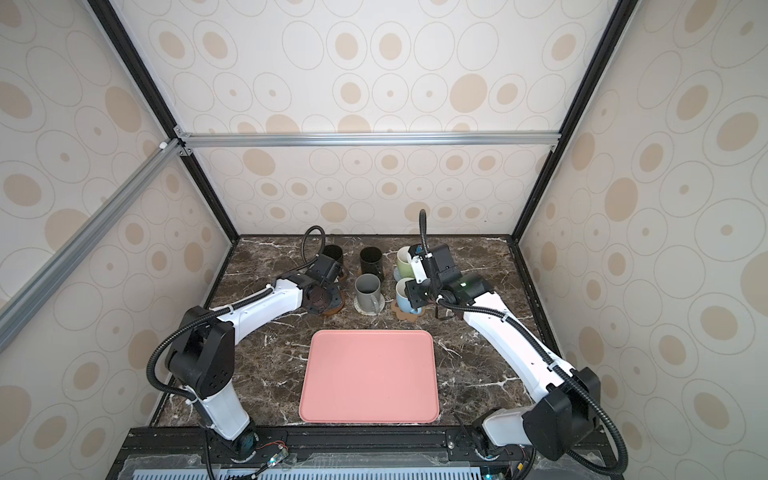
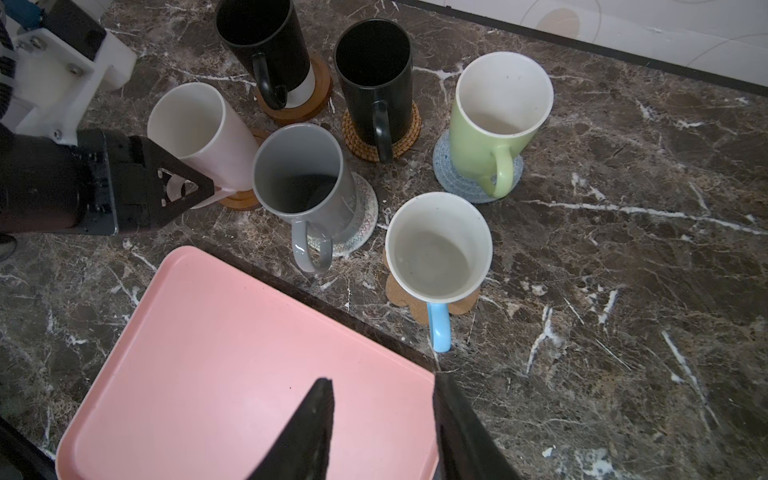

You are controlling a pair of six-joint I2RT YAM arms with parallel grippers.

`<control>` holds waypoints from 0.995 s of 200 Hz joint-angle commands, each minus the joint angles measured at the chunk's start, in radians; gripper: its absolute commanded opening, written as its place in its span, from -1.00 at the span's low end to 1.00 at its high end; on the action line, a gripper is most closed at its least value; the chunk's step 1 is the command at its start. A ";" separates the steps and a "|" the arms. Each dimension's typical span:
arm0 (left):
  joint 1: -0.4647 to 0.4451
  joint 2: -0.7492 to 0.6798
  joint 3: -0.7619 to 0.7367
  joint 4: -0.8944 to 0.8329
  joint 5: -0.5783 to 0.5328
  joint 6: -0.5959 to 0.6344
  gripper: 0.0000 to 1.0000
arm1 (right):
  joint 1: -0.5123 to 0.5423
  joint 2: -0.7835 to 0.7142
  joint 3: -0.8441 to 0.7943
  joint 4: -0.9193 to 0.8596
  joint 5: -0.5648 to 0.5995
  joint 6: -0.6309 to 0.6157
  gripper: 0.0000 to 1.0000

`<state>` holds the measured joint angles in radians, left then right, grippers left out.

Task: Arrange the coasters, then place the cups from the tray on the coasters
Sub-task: 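Lower the white mug onto the wooden coaster with the left gripper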

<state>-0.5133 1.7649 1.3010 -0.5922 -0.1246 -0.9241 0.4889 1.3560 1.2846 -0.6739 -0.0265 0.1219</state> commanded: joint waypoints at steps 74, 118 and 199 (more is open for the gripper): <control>-0.013 0.045 0.073 -0.040 -0.065 -0.051 -0.42 | -0.007 0.000 -0.001 -0.014 -0.001 -0.017 -0.13; -0.030 0.057 0.080 -0.056 -0.088 -0.082 -0.50 | -0.009 -0.003 -0.006 -0.008 -0.005 -0.028 -0.13; -0.060 0.079 0.114 -0.095 -0.121 -0.129 -0.58 | -0.016 -0.012 -0.021 0.010 -0.018 -0.037 -0.14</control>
<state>-0.5571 1.8301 1.3769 -0.6468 -0.2050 -1.0149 0.4820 1.3556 1.2835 -0.6682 -0.0315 0.1032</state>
